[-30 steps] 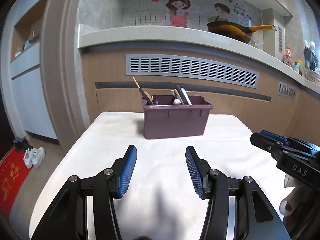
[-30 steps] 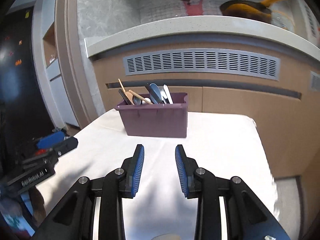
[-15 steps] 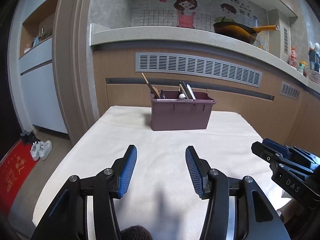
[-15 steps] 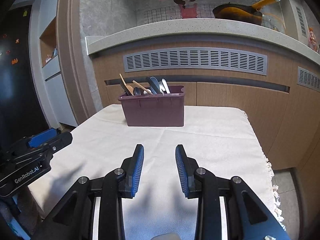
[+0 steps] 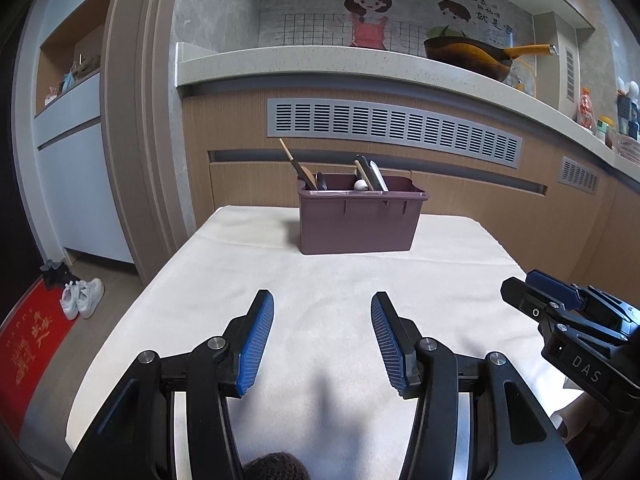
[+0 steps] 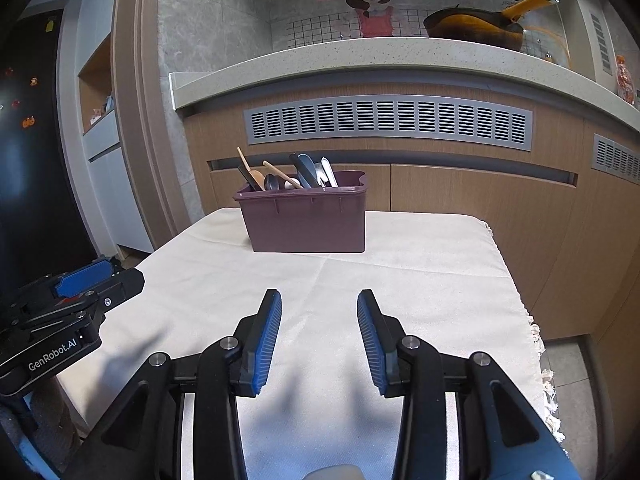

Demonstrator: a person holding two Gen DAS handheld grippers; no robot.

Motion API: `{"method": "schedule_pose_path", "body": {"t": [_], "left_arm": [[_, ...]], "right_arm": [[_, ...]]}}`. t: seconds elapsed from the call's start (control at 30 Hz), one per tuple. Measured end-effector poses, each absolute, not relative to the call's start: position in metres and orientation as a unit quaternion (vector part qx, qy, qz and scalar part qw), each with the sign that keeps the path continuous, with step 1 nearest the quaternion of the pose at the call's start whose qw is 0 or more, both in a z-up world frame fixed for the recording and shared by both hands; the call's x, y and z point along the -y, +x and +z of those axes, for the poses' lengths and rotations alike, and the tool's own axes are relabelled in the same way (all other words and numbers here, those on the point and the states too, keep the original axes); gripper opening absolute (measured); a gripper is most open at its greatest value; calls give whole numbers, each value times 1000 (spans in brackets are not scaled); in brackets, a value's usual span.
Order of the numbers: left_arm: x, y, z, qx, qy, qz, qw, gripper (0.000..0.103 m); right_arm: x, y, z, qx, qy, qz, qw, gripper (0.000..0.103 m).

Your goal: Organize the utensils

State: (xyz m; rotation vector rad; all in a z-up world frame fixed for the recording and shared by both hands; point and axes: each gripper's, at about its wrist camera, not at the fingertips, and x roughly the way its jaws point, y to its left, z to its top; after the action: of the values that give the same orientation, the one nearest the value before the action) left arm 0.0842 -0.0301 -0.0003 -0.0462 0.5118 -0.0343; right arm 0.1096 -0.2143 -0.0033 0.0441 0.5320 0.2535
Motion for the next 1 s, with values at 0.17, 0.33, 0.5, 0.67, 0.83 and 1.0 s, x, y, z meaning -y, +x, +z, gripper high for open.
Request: {"method": "schedule_pose_path", "body": {"t": [0.17,0.33,0.5,0.67,0.83,1.0], "left_arm": [[30,84,-1,-256,-24,-17,966,52],[30,83,0,-253,-24,-17,967,52],[30,83,0,-253,-25,-19,967,52],[31,82,0,-255,-23,-24,966,52],[32,82,0,-257,-21,-27,966,52],[34,81,-1,-259,-19,-29,965,52]], "right_arm": [[215,110,-3,-262,21,125,957,38],[215,109,-3,-262,21,126,957,38],[216,108,-2,-259,22,125,957,39],[217,109,-2,-260,24,125,957,40],[218,109,-1,-259,26,125,957,41],[217,108,1,-258,24,124,958,41]]}}
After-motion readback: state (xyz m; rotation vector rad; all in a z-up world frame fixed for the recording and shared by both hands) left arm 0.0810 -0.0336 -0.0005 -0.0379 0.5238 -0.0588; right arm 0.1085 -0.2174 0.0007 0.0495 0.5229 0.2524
